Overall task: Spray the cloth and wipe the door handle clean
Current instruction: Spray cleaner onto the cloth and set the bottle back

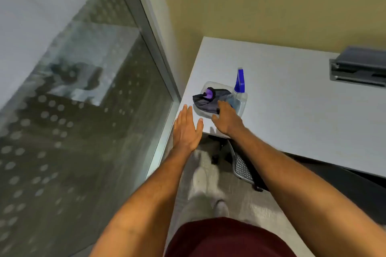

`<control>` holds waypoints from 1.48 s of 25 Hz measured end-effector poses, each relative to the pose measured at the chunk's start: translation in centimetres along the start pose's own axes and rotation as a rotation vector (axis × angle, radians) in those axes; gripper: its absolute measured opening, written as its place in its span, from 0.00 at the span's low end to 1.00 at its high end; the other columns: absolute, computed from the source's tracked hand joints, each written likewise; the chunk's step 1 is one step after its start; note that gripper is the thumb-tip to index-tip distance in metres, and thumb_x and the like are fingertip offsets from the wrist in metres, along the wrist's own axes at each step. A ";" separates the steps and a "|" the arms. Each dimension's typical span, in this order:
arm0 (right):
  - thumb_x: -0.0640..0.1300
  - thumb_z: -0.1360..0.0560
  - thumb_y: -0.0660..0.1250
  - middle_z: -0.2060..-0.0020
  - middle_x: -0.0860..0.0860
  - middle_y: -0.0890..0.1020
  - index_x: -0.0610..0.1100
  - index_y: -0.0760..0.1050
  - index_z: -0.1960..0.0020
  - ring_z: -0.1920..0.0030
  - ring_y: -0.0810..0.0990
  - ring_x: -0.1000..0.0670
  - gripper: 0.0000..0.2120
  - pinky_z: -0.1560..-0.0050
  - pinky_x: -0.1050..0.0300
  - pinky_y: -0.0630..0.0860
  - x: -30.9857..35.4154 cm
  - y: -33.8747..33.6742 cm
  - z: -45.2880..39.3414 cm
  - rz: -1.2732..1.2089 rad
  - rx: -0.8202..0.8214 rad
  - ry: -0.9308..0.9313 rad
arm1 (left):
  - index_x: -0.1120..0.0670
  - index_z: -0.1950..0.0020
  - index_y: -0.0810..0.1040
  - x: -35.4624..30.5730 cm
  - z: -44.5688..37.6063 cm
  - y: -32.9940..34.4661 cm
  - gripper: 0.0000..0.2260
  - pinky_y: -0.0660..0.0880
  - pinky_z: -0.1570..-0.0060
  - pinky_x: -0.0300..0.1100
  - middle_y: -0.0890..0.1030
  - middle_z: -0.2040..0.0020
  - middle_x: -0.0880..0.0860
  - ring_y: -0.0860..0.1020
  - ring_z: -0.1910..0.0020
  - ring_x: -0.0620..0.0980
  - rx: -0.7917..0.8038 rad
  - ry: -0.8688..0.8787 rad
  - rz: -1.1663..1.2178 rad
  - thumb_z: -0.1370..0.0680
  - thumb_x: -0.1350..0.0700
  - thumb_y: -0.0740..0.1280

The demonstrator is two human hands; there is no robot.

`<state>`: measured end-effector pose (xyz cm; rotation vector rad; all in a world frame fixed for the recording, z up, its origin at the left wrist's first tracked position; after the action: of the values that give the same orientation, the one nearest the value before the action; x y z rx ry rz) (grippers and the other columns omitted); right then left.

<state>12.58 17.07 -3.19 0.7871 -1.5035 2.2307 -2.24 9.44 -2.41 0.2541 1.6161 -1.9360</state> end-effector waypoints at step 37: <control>0.47 0.17 0.66 0.45 0.52 0.82 0.45 0.78 0.36 0.47 0.83 0.51 0.11 0.48 0.52 0.82 6.5 -3.3 4.0 -0.338 -0.420 -0.234 | 0.61 0.31 0.81 0.9 -10.7 -2.3 0.20 0.79 0.30 0.57 0.85 0.37 0.62 0.84 0.35 0.62 0.141 -0.502 1.531 0.12 0.47 0.64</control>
<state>10.35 14.51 4.34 1.0908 -1.7136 1.5520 -6.61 19.44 -3.55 0.7156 0.5116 -0.7592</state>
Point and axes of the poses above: each hand's wrist, its own z-axis away from the middle knuckle, its own y-axis out of the palm, x = y × z, the point moved 10 cm from there along -z, towards the middle knuckle
